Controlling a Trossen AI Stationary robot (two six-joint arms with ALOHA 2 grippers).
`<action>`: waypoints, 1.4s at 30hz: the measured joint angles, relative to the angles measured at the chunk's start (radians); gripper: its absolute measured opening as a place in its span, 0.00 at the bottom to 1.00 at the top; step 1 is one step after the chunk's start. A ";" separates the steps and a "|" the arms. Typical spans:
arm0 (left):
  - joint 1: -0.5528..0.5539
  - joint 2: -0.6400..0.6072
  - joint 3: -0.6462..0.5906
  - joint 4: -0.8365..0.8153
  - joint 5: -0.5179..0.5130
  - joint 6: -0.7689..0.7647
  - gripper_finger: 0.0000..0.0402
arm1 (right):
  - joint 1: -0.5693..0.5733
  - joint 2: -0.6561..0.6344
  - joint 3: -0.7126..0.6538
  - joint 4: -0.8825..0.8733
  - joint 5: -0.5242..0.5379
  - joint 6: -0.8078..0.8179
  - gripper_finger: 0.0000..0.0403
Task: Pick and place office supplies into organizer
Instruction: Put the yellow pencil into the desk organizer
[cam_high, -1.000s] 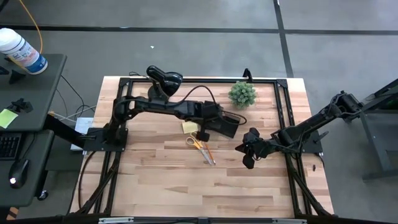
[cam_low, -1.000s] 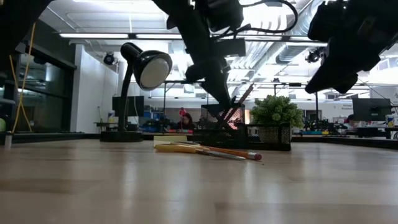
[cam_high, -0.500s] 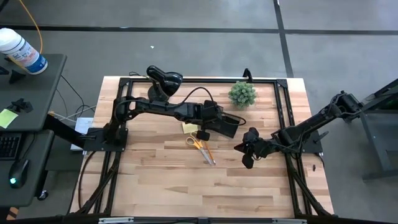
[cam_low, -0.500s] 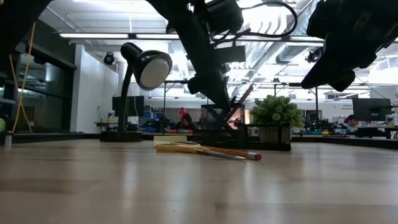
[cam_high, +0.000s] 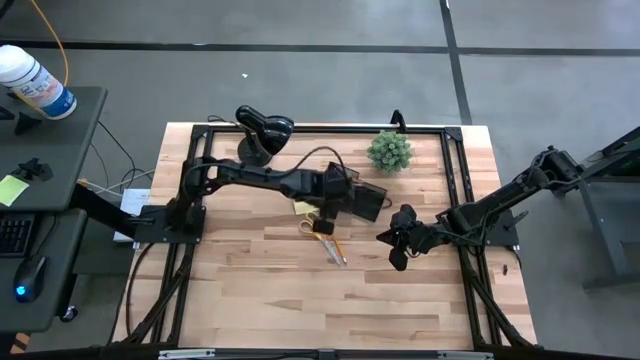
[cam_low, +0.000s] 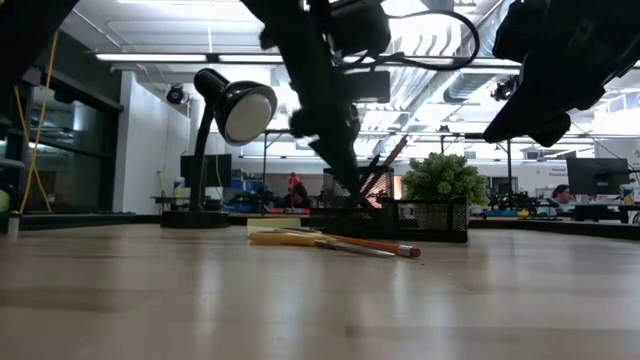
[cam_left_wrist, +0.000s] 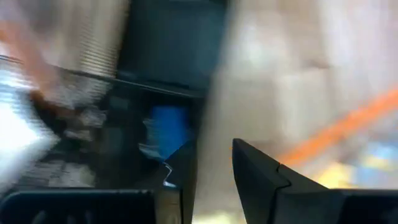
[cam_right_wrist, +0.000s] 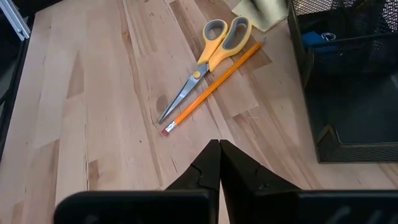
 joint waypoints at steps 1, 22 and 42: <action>-0.013 0.000 0.000 -0.028 0.017 -0.038 0.22 | 0.000 0.000 0.000 0.000 0.000 0.000 0.01; -0.468 -0.002 0.046 -0.106 -0.051 -0.567 0.22 | 0.000 0.000 0.000 -0.001 -0.050 0.050 0.03; -0.613 -0.003 -0.095 -0.258 -0.175 -0.657 0.16 | -0.025 0.356 0.006 0.249 -0.226 0.483 0.03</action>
